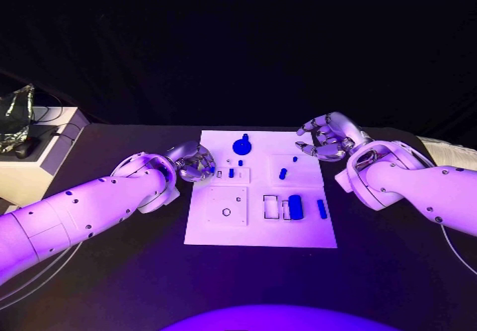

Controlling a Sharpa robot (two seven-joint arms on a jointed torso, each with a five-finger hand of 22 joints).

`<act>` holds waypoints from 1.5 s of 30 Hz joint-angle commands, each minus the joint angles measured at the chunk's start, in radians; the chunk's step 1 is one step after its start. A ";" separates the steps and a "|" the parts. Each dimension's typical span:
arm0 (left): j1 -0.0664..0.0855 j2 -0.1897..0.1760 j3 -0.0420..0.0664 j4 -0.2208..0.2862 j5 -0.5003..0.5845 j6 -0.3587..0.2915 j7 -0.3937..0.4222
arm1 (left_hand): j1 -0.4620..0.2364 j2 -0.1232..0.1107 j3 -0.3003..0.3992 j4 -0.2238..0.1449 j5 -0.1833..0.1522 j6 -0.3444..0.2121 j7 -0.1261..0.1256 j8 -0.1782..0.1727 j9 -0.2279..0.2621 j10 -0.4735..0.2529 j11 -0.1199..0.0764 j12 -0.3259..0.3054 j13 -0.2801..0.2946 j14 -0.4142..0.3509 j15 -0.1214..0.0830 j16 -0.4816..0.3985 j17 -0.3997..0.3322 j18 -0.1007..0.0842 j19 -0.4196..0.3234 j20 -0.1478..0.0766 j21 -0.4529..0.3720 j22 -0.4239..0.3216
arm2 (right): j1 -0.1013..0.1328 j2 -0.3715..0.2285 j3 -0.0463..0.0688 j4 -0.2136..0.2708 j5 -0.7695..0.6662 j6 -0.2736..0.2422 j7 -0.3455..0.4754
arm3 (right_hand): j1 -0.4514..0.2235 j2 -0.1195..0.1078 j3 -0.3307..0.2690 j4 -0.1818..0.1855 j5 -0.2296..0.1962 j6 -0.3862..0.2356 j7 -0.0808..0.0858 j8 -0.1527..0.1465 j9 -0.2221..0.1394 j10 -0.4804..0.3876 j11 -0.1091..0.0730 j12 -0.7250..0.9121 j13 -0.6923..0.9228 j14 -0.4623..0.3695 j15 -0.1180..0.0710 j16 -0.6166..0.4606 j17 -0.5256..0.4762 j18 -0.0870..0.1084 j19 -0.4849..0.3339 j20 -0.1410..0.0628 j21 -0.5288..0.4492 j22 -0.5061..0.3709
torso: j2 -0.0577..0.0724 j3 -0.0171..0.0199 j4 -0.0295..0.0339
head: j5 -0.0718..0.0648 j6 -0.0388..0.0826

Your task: Assemble the parts on the task board

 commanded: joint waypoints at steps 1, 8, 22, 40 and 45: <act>-0.007 0.003 -0.006 -0.003 -0.004 0.061 -0.031 | -0.002 -0.002 -0.006 -0.004 0.002 -0.010 0.000 -0.004 -0.001 -0.004 0.005 -0.003 0.002 -0.008 -0.001 -0.004 -0.003 -0.014 -0.009 0.002 -0.004 -0.001 | 0.000 -0.001 0.000 0.002 -0.009 0.009 0.008 | -0.010 0.001 0.004 0.000 0.004 -0.003 0.000 0.006 0.002 0.067 -0.007 0.003 0.225 0.093 -0.007 -0.005 0.213 0.003 0.098 -0.005 -0.001 0.255 | 0.000 -0.0004 0.0000 | 0.000 -0.001; -0.007 0.003 -0.006 -0.003 -0.010 0.068 -0.035 | -0.003 -0.007 -0.018 -0.008 0.000 -0.017 -0.004 -0.010 -0.001 -0.016 0.005 0.001 0.006 -0.015 0.000 -0.005 -0.012 -0.012 -0.016 0.004 -0.007 -0.004 | 0.000 -0.002 0.000 0.002 -0.010 0.008 0.008 | -0.010 0.001 0.004 0.000 0.004 -0.003 0.000 0.006 0.002 0.067 -0.007 0.003 0.225 0.093 -0.007 -0.005 0.213 0.003 0.098 -0.005 -0.001 0.255 | 0.000 -0.0004 -0.0002 | 0.000 -0.001; -0.007 0.004 -0.006 -0.002 -0.016 0.065 -0.036 | -0.003 -0.006 -0.039 -0.012 0.000 -0.047 -0.008 -0.029 -0.004 -0.051 0.003 0.037 0.028 -0.022 -0.001 0.001 -0.017 -0.012 -0.020 0.005 -0.007 -0.004 | 0.000 -0.003 0.000 0.003 -0.010 0.008 0.008 | -0.010 0.001 0.004 0.000 0.004 -0.003 0.000 0.006 0.002 0.067 -0.007 0.003 0.225 0.093 -0.007 -0.005 0.213 0.003 0.098 -0.005 -0.001 0.255 | 0.000 -0.0007 0.0002 | 0.000 -0.002; -0.007 0.003 -0.005 0.000 -0.016 0.050 -0.035 | -0.002 -0.014 -0.055 -0.016 0.002 -0.104 -0.022 -0.048 -0.004 -0.092 -0.001 0.093 0.059 -0.029 -0.004 0.007 -0.027 -0.012 -0.023 0.002 -0.008 -0.005 | 0.000 -0.004 0.000 0.003 -0.010 0.006 0.008 | -0.015 -0.001 0.008 -0.004 0.003 -0.003 0.000 0.008 0.002 0.068 -0.008 0.003 0.225 0.094 -0.008 -0.005 0.214 0.003 0.098 -0.006 0.000 0.256 | 0.000 -0.0012 0.0004 | 0.000 -0.003; -0.007 0.002 -0.005 0.001 -0.016 0.046 -0.034 | -0.003 -0.016 -0.056 -0.017 0.002 -0.116 -0.026 -0.050 -0.003 -0.098 -0.001 0.102 0.064 -0.029 -0.004 0.008 -0.027 -0.012 -0.023 0.002 -0.007 -0.004 | 0.000 -0.004 0.000 0.003 -0.010 0.006 0.007 | -0.015 -0.001 0.008 -0.004 0.003 -0.003 0.000 0.008 0.002 0.068 -0.008 0.003 0.225 0.094 -0.008 -0.005 0.214 0.003 0.098 -0.006 0.000 0.256 | 0.000 -0.0013 -0.0001 | 0.000 -0.003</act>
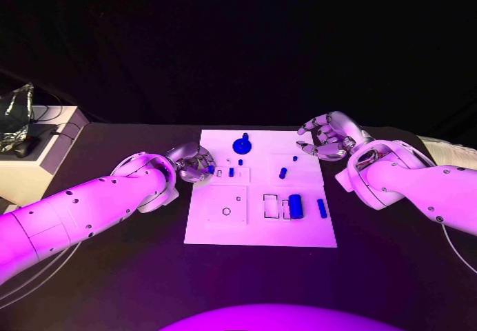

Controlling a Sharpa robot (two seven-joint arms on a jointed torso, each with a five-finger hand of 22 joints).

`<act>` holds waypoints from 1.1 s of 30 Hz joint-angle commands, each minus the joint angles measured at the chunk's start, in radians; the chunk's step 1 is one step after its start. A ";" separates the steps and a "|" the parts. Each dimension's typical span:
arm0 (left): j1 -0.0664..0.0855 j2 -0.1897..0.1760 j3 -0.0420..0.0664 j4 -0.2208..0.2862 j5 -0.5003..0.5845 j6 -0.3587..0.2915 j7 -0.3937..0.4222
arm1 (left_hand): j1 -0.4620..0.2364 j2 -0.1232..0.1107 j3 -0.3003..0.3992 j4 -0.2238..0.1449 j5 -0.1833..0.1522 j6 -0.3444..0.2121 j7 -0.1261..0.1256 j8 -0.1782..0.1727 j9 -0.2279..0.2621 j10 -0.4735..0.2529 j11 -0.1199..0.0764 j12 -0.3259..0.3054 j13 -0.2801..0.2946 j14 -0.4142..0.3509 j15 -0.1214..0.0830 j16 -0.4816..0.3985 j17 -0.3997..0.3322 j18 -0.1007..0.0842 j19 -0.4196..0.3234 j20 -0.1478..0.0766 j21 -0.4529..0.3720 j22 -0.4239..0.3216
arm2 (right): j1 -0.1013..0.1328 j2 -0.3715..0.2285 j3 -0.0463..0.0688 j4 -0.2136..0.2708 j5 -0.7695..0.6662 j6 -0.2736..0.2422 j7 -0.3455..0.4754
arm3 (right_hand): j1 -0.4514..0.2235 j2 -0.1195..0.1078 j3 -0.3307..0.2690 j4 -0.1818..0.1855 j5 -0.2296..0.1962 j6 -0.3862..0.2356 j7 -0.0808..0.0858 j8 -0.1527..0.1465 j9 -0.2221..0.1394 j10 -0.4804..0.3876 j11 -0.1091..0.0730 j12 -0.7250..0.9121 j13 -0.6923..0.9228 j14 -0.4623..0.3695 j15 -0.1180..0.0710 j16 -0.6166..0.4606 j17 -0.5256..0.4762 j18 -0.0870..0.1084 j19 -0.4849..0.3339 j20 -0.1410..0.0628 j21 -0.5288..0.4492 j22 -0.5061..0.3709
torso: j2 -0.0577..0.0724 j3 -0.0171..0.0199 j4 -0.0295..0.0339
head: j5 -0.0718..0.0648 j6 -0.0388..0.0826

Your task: Assemble the parts on the task board

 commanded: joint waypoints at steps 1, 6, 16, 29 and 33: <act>-0.006 0.002 -0.004 0.001 -0.005 0.024 -0.011 | 0.002 -0.011 -0.007 0.000 0.002 -0.010 -0.001 -0.007 0.000 -0.009 -0.001 0.006 0.002 -0.004 0.000 0.005 0.000 -0.012 -0.005 -0.001 -0.003 0.000 | 0.000 0.000 0.000 0.001 -0.010 0.006 0.007 | -0.009 0.004 0.003 0.000 0.004 -0.003 0.000 0.002 0.002 0.068 -0.008 0.003 0.225 0.094 -0.008 -0.005 0.214 0.003 0.098 -0.006 0.000 0.256 | 0.000 -0.0004 -0.0003 | 0.001 0.001; -0.006 0.002 -0.004 0.002 -0.001 0.025 -0.011 | 0.001 -0.012 -0.009 0.000 0.002 -0.016 -0.003 -0.008 0.001 -0.011 -0.001 0.013 0.006 -0.002 0.000 0.007 0.002 -0.012 -0.003 -0.001 -0.001 0.002 | 0.000 0.000 0.000 0.001 -0.010 0.006 0.007 | -0.009 0.004 0.003 0.000 0.004 -0.003 0.000 0.002 0.002 0.068 -0.008 0.003 0.225 0.094 -0.008 -0.005 0.214 0.003 0.098 -0.006 0.000 0.256 | 0.000 -0.0001 -0.0002 | 0.000 0.000; -0.006 0.002 -0.003 0.005 0.000 0.024 -0.011 | 0.000 -0.016 -0.022 0.001 0.001 -0.038 -0.014 -0.006 0.006 -0.016 -0.007 0.050 0.025 0.005 -0.004 0.017 0.012 -0.015 0.006 -0.003 0.007 0.010 | 0.000 0.000 0.000 0.000 -0.010 0.007 0.007 | -0.009 0.004 0.003 0.000 0.004 -0.003 0.000 0.002 0.002 0.068 -0.008 0.003 0.225 0.094 -0.008 -0.005 0.214 0.003 0.098 -0.006 0.000 0.256 | 0.000 -0.0001 0.0006 | -0.001 0.000; -0.006 0.002 0.001 0.009 0.000 0.013 -0.011 | 0.012 -0.010 -0.025 0.001 0.003 -0.049 -0.011 0.019 0.026 -0.044 -0.036 0.246 0.134 0.091 -0.027 0.103 0.158 -0.026 0.050 -0.024 0.051 0.051 | -0.001 0.001 0.000 -0.001 -0.010 0.008 0.008 | -0.009 0.004 0.003 0.000 0.004 -0.003 0.000 0.002 0.002 0.068 -0.008 0.003 0.225 0.094 -0.008 -0.005 0.214 0.003 0.098 -0.006 0.000 0.256 | 0.001 0.0005 -0.0001 | -0.001 0.001; -0.006 0.002 0.002 0.009 0.000 0.009 -0.011 | 0.013 -0.010 -0.023 0.002 0.003 -0.050 -0.011 0.020 0.027 -0.049 -0.037 0.263 0.143 0.096 -0.028 0.107 0.167 -0.027 0.052 -0.025 0.053 0.054 | -0.001 0.001 0.000 -0.001 -0.010 0.008 0.008 | -0.009 0.004 0.003 0.000 0.004 -0.003 0.000 0.002 0.002 0.068 -0.008 0.003 0.225 0.094 -0.008 -0.005 0.214 0.003 0.098 -0.006 0.000 0.256 | 0.000 0.0006 0.0003 | -0.001 0.001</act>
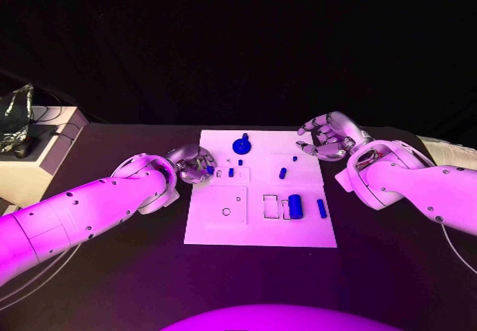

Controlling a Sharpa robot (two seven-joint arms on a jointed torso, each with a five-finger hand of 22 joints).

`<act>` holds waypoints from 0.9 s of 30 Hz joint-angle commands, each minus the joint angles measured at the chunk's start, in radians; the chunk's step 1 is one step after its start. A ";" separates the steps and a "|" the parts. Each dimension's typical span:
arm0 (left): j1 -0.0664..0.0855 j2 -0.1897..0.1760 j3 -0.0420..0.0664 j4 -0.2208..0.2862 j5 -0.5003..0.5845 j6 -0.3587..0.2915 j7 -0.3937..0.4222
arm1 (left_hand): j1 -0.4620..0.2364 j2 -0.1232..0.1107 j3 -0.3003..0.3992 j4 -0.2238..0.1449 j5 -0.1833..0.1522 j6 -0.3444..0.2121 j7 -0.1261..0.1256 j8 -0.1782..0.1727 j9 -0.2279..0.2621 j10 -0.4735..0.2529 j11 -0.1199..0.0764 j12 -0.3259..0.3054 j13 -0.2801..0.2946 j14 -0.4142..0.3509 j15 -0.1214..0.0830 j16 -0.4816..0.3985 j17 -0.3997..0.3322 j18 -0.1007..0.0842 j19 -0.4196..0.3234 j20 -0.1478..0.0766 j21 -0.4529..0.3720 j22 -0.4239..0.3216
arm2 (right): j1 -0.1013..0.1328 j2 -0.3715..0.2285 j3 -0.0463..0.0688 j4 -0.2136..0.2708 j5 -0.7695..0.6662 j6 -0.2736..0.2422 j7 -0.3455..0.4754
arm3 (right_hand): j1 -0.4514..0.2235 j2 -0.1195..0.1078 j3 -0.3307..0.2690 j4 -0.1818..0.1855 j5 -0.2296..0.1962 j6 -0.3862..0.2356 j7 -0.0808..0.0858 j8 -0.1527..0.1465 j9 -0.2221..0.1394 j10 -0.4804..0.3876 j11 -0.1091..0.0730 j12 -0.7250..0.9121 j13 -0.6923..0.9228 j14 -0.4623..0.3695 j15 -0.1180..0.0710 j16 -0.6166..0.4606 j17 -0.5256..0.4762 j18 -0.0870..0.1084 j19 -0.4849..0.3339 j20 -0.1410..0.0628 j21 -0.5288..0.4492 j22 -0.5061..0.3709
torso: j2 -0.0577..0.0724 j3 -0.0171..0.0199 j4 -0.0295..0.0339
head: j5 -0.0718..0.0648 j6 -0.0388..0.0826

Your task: Assemble the parts on the task board

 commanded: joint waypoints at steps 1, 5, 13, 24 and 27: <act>-0.002 0.002 0.000 0.003 -0.001 0.008 -0.002 | 0.010 0.004 0.005 0.003 0.003 -0.007 0.003 0.008 0.001 -0.009 0.000 0.011 0.006 0.008 0.002 0.005 0.005 -0.011 0.009 0.000 0.007 0.002 | -0.001 0.000 0.000 0.001 -0.009 0.008 0.008 | -0.009 0.004 0.003 0.000 0.004 -0.003 0.000 0.003 0.002 0.068 -0.008 0.003 0.226 0.094 -0.008 -0.005 0.214 0.003 0.098 -0.006 0.000 0.256 | 0.000 0.0002 0.0003 | 0.000 0.000; -0.002 0.003 0.002 0.002 -0.001 0.006 -0.002 | 0.011 0.005 0.010 0.004 0.003 -0.005 0.004 0.010 0.002 -0.014 -0.001 0.029 0.015 0.012 0.001 0.009 0.011 -0.012 0.012 -0.001 0.010 0.005 | -0.001 0.001 0.000 0.000 -0.009 0.009 0.008 | -0.011 0.004 0.005 -0.002 0.004 -0.004 0.000 0.003 0.001 0.067 -0.008 0.002 0.225 0.093 -0.008 -0.006 0.211 0.003 0.098 -0.006 0.000 0.256 | 0.000 -0.0001 0.0004 | 0.000 0.000; -0.002 0.004 0.005 0.001 -0.001 -0.002 0.001 | 0.014 0.006 0.022 0.003 0.003 0.004 0.008 0.017 0.006 -0.022 -0.002 0.066 0.032 0.029 0.000 0.023 0.043 -0.016 0.024 -0.002 0.024 0.018 | -0.001 0.001 0.000 0.000 -0.010 0.010 0.007 | -0.011 0.004 0.005 -0.002 0.004 -0.004 0.000 0.003 0.001 0.067 -0.008 0.002 0.225 0.093 -0.008 -0.006 0.211 0.003 0.098 -0.006 0.000 0.256 | 0.000 -0.0002 0.0003 | 0.000 -0.001; -0.002 0.003 0.008 0.008 -0.001 -0.021 0.014 | 0.017 0.004 0.032 0.001 0.004 0.017 0.014 0.024 0.009 -0.028 0.001 0.089 0.042 0.034 0.002 0.028 0.053 -0.017 0.028 -0.002 0.030 0.024 | -0.001 0.001 0.000 0.000 -0.011 0.011 0.006 | -0.011 0.004 0.005 -0.002 0.004 -0.004 0.000 0.003 0.001 0.067 -0.008 0.002 0.225 0.093 -0.008 -0.006 0.211 0.003 0.098 -0.006 0.000 0.256 | 0.000 -0.0006 0.0002 | 0.000 -0.001; -0.002 0.003 0.009 0.010 -0.001 -0.023 0.015 | 0.018 0.004 0.033 0.000 0.004 0.017 0.014 0.024 0.009 -0.027 0.001 0.091 0.043 0.037 0.002 0.030 0.058 -0.018 0.031 -0.002 0.033 0.026 | -0.001 0.002 0.000 -0.001 -0.011 0.011 0.006 | -0.011 0.004 0.005 -0.002 0.004 -0.004 0.000 0.003 0.001 0.067 -0.008 0.002 0.225 0.093 -0.008 -0.006 0.211 0.003 0.098 -0.006 0.000 0.256 | -0.001 -0.0006 0.0001 | 0.000 -0.001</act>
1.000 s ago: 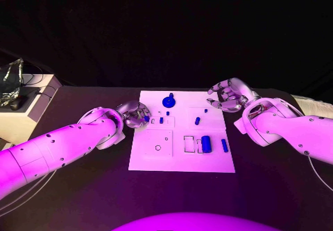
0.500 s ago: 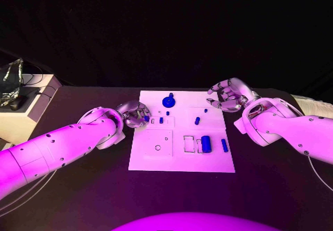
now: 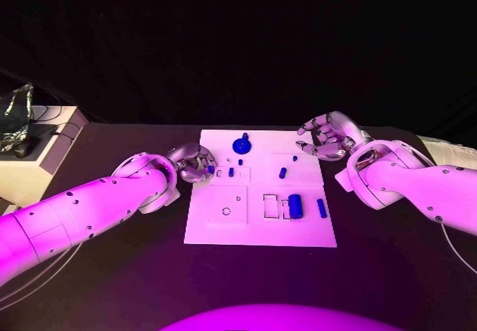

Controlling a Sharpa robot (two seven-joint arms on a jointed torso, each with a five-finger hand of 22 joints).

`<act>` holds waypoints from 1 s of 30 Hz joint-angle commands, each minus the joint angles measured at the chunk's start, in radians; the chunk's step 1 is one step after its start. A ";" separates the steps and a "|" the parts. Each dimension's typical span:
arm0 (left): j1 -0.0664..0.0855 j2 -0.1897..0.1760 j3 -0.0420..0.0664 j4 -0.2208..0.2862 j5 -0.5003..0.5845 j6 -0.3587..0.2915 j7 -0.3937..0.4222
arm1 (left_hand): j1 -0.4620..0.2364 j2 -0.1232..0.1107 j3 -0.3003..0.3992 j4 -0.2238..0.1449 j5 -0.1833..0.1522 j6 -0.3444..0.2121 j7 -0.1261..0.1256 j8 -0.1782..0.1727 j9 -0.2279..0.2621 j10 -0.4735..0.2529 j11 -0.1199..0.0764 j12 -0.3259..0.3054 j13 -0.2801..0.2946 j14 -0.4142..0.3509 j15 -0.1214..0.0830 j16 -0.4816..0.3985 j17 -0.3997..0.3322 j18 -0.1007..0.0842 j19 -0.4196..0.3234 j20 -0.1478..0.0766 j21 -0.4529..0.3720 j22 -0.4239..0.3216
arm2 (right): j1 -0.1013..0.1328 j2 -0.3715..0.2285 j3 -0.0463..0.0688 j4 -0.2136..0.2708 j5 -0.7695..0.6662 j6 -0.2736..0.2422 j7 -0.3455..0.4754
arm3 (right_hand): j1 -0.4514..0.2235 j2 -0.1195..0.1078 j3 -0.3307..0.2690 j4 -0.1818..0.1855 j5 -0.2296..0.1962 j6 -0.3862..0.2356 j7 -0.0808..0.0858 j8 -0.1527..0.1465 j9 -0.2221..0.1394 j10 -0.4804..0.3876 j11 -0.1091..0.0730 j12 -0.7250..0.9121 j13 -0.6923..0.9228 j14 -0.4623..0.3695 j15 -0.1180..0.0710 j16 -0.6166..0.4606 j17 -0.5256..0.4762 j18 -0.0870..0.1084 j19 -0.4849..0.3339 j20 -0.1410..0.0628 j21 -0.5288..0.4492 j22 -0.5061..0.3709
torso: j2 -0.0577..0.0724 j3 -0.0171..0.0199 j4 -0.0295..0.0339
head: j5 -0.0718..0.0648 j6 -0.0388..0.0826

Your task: Assemble the parts on the task board

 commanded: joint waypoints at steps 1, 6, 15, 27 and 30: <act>0.000 0.002 0.002 0.006 -0.001 -0.014 0.014 | 0.013 -0.001 0.006 -0.001 0.004 0.006 0.004 0.003 0.001 -0.005 -0.001 0.005 0.001 0.008 0.002 0.007 0.004 -0.018 0.011 0.000 0.005 0.003 | -0.001 0.001 0.000 0.000 -0.011 0.010 0.007 | -0.007 0.000 0.005 -0.002 0.004 -0.004 0.000 0.003 0.001 0.067 -0.008 0.002 0.224 0.093 -0.008 -0.006 0.211 0.003 0.098 -0.006 0.000 0.255 | 0.000 -0.0001 -0.0001 | 0.001 0.000; 0.000 0.002 0.004 0.008 0.001 -0.016 0.015 | 0.014 -0.002 0.008 -0.002 0.004 0.007 0.004 0.003 0.001 -0.005 -0.001 0.009 0.003 0.013 0.002 0.009 0.012 -0.019 0.014 0.000 0.008 0.007 | -0.001 0.001 0.000 0.000 -0.011 0.010 0.007 | -0.007 0.000 0.005 -0.002 0.004 -0.004 0.000 0.003 0.001 0.067 -0.008 0.002 0.224 0.093 -0.008 -0.006 0.211 0.003 0.098 -0.006 0.000 0.255 | 0.000 0.0002 0.0002 | 0.001 -0.001; 0.000 0.001 0.007 0.009 -0.005 -0.009 0.009 | 0.013 -0.005 0.010 -0.002 0.004 0.006 0.005 0.003 0.001 -0.005 0.000 0.018 0.006 0.018 0.003 0.013 0.022 -0.020 0.018 0.001 0.013 0.011 | -0.001 0.001 0.000 0.000 -0.011 0.011 0.007 | -0.007 -0.001 0.007 -0.004 0.004 -0.004 0.000 0.004 0.002 0.068 -0.008 0.003 0.225 0.093 -0.008 -0.006 0.211 0.003 0.099 -0.006 0.000 0.256 | 0.000 -0.0001 0.0000 | 0.001 -0.001; 0.000 0.001 0.008 0.008 -0.007 0.012 0.001 | 0.006 -0.012 0.011 0.001 0.003 -0.001 0.002 -0.001 0.000 -0.009 -0.001 0.034 0.013 0.020 0.003 0.017 0.027 -0.020 0.018 0.002 0.014 0.012 | -0.001 0.001 0.000 0.000 -0.011 0.011 0.007 | -0.007 -0.001 0.007 -0.004 0.004 -0.004 0.000 0.004 0.002 0.068 -0.008 0.003 0.225 0.093 -0.008 -0.006 0.211 0.003 0.099 -0.006 0.000 0.256 | 0.000 0.0004 0.0000 | 0.001 -0.001; 0.000 0.001 0.008 0.008 -0.006 0.016 0.001 | 0.003 -0.016 0.010 0.002 0.002 -0.006 -0.002 -0.003 0.000 -0.011 -0.003 0.040 0.015 0.021 0.002 0.018 0.028 -0.020 0.017 0.001 0.015 0.012 | -0.001 0.001 0.000 0.001 -0.011 0.010 0.007 | -0.007 -0.001 0.007 -0.004 0.004 -0.004 0.000 0.004 0.002 0.068 -0.008 0.003 0.225 0.093 -0.008 -0.006 0.211 0.003 0.099 -0.006 0.000 0.256 | 0.000 0.0002 -0.0002 | 0.001 -0.001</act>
